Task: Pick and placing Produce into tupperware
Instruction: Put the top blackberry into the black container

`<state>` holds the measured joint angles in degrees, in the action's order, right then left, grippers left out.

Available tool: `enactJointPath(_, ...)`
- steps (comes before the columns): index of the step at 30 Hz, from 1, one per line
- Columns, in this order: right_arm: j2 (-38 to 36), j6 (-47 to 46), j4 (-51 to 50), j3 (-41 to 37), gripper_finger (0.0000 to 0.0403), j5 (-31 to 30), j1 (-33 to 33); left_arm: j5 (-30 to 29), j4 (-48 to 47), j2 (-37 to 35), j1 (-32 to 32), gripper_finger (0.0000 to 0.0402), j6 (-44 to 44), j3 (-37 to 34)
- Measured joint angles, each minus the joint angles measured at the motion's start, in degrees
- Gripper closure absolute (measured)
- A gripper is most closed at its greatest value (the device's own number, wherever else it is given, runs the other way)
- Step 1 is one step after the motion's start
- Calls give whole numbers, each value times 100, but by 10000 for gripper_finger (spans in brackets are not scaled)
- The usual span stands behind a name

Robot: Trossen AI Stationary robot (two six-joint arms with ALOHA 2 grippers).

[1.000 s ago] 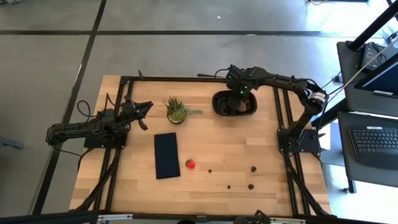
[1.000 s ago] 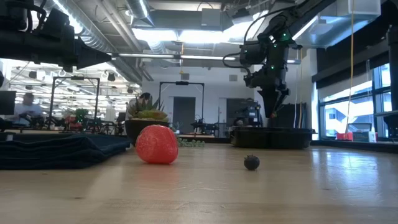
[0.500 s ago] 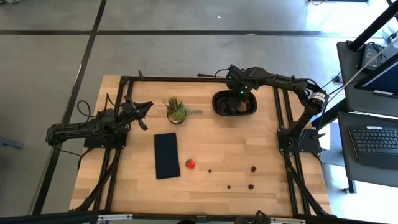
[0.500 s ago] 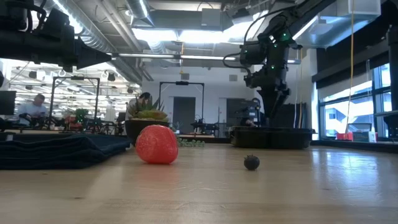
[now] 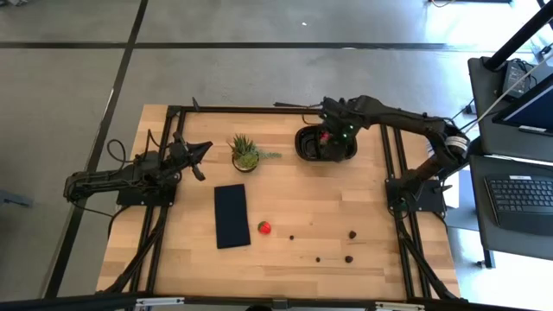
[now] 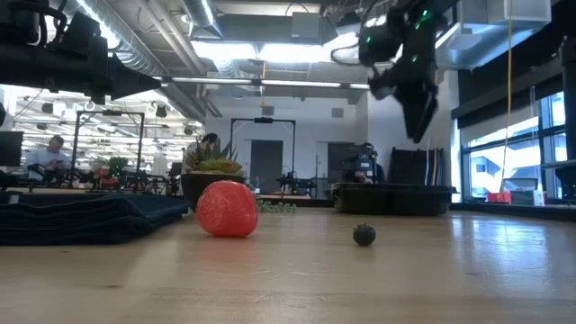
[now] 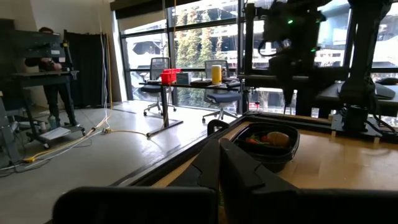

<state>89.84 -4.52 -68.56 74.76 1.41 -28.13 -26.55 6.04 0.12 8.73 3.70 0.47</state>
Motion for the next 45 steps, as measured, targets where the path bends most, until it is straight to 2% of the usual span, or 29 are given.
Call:
enactJointPath(6,-350,-1357,-462,-4,165,37,961,0,0,1,-1,387,-1,0)
enactJointPath(12,-285,-3865,-980,-4,165,23,2111,0,0,1,-1,373,-1,-1)
enactJointPath(18,-262,-5500,-1162,-357,165,20,3254,0,0,2,0,361,-2,0)
enactJointPath(23,-262,-6337,-840,-1055,165,469,4068,0,0,2,-1,354,-2,0)
enactJointPath(29,-259,-7060,749,-1901,165,1001,4726,0,0,1,-2,348,-2,-1)
enactJointPath(33,-258,-7652,1457,-2190,170,1031,4980,0,2,1,0,346,-11,-1)
enactJointPath(37,-258,-8243,1549,-2360,180,995,5226,0,2,2,0,352,-13,0)
enactJointPath(45,-255,-8642,2135,-2607,188,595,5541,0,2,2,-2,370,-9,-2)
